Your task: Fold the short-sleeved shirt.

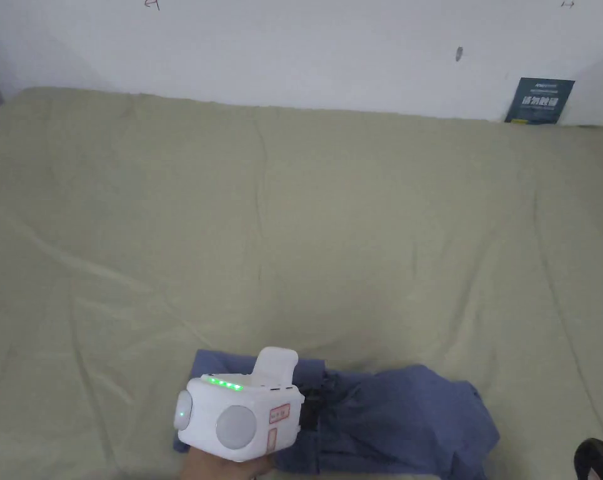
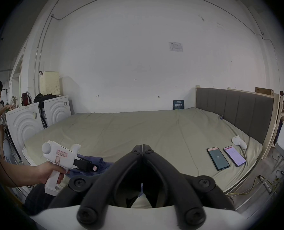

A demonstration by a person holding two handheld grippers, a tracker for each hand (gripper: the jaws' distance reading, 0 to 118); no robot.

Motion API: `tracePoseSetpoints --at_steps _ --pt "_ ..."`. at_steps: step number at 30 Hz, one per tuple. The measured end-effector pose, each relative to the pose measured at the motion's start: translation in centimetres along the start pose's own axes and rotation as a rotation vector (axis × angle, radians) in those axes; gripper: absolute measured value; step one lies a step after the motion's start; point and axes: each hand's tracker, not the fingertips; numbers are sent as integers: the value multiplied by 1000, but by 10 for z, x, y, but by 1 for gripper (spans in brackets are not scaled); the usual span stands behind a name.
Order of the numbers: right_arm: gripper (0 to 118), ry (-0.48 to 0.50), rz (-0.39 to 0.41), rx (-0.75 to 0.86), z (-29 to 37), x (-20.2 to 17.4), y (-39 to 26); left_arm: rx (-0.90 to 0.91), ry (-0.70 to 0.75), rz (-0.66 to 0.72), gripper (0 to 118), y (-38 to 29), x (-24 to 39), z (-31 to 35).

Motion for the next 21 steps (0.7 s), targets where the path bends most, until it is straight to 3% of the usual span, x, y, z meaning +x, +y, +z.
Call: tracePoseSetpoints --at_steps 4,8,10,13,17,18,21 --pt "0 4 36 9 -2 0 6 221 92 -183 5 2 10 80" --pt "0 28 71 6 -12 -5 8 519 377 -390 5 -14 12 178" --pt "0 39 87 2 -18 -10 8 581 477 -402 5 -20 2 212" --pt "0 58 79 -9 -25 -18 6 573 498 -378 5 -27 -12 232" --pt "0 85 75 -14 -26 -33 5 472 370 -184 5 -26 -41 226" --pt "0 93 81 -13 -25 -36 4 429 323 -64 5 -23 -57 222" --pt "0 104 97 -14 -22 -42 2 244 -13 421 6 -18 -123 202"
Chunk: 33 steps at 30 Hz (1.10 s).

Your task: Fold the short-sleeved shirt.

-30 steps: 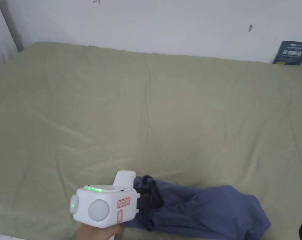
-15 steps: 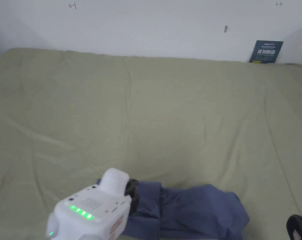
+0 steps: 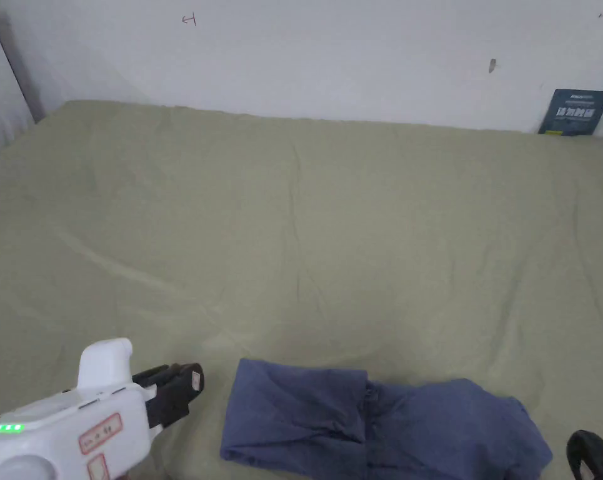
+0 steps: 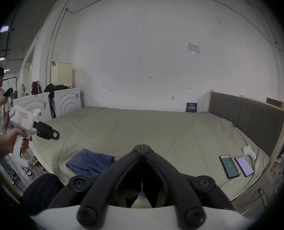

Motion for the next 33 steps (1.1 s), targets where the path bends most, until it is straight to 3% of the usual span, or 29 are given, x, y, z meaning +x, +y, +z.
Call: tracePoseSetpoints --at_steps 1,3,5,6,8,9,10,14,17,20,23,24,25,26,27,28,31,33 --pt "0 2 7 -5 0 -1 0 -22 -26 83 6 2 -19 -9" --pt "0 3 14 -9 1 -1 -1 -110 -74 72 6 5 -40 -26" --pt "0 -3 15 -17 1 0 -1 -138 1 11 7 4 -53 -38" --pt "0 -9 14 -19 1 0 -1 -166 -83 62 15 0 -59 -44" --pt "0 -16 6 -22 0 2 -2 -207 -195 177 84 0 -78 -57" --pt "0 -19 3 -25 0 2 -1 -236 -239 211 106 -1 -86 -66" --pt "0 -24 4 -27 0 2 -1 -227 -272 239 111 -3 -93 -71" --pt "0 -31 5 -35 -1 2 0 -355 -475 394 111 -15 -112 -115" --pt "0 -37 13 -39 0 2 1 -347 -678 378 111 -20 -108 -145" --pt "0 -45 15 -42 1 2 2 -378 -711 349 111 -26 -89 -175" --pt "0 -59 8 -43 1 4 1 -406 -597 236 107 -23 -66 -186" --pt "0 -65 1 -44 1 5 1 -416 -508 218 86 -20 -62 -184" --pt "0 -67 -6 -42 2 5 2 -419 -359 178 18 -20 -60 -184" --pt "0 -67 -10 -41 2 6 2 -407 -252 139 13 -24 -60 -183" --pt "0 -67 -10 -40 2 5 2 -407 -361 180 13 -27 -64 -183" --pt "0 -67 -7 -41 2 5 2 -360 -372 212 14 -26 -61 -176" --pt "0 -66 2 -40 3 5 2 -283 -280 141 14 -23 -53 -151" --pt "0 -63 -4 -44 2 5 2 -215 -319 216 14 -16 -69 -126"
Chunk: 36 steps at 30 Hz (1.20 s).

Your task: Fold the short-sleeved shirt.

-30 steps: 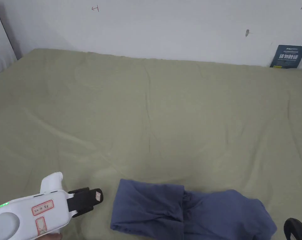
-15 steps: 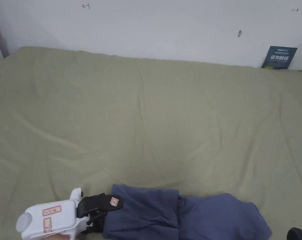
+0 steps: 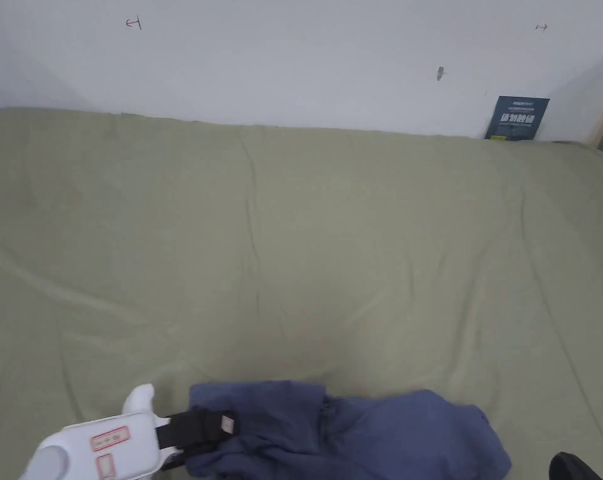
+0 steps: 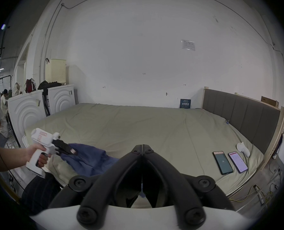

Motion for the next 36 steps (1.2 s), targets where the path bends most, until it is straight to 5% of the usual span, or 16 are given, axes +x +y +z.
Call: tracePoseSetpoints --at_steps 1,9,15,18,24,26,27,28,29,33,36 --pt "0 1 0 1 0 0 0 24 -52 35 14 2 4 17" --pt "0 50 -16 10 -5 -7 -6 71 346 -244 14 8 48 83" --pt "0 68 -10 17 1 -11 -9 -15 295 -548 14 -30 147 4" --pt "0 55 -8 23 5 -6 -9 -69 390 -682 14 -62 182 -60" --pt "0 20 -62 27 15 12 -10 -189 528 -703 15 -92 165 -161" --pt "0 6 -63 29 18 17 -9 -173 419 -643 37 -85 155 -155" --pt "0 1 -58 29 18 19 -9 -186 330 -569 56 -78 158 -141" --pt "0 -1 -53 29 18 21 -9 -194 265 -533 93 -74 165 -126" --pt "0 -1 -52 29 18 23 -9 -180 238 -544 110 -72 172 -112" --pt "0 -1 -76 25 12 25 -11 -4 33 -553 113 -56 178 -32" --pt "0 8 -93 14 7 23 -14 109 156 -529 110 -41 153 -6"
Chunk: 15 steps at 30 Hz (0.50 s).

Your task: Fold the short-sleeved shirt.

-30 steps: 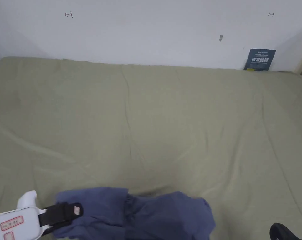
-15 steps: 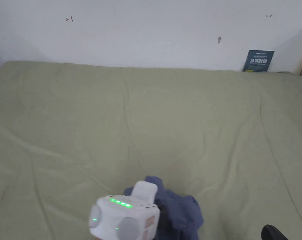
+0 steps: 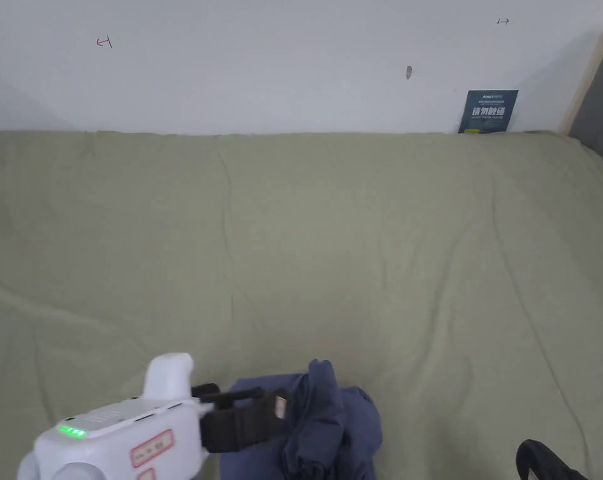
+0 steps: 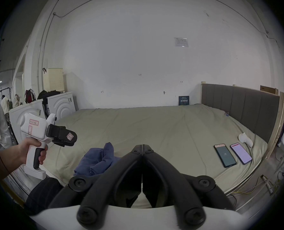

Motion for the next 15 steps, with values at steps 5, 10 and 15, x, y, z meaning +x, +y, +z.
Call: tracePoseSetpoints --at_steps 5,10,15 --pt "0 29 -12 -17 -3 -5 -1 -25 52 142 4 -23 -21 -41" --pt "0 18 -4 -14 3 -2 0 -146 -82 134 4 -52 28 -119" --pt "0 -16 -9 -25 7 9 -1 -278 -97 -48 4 -75 80 -177"
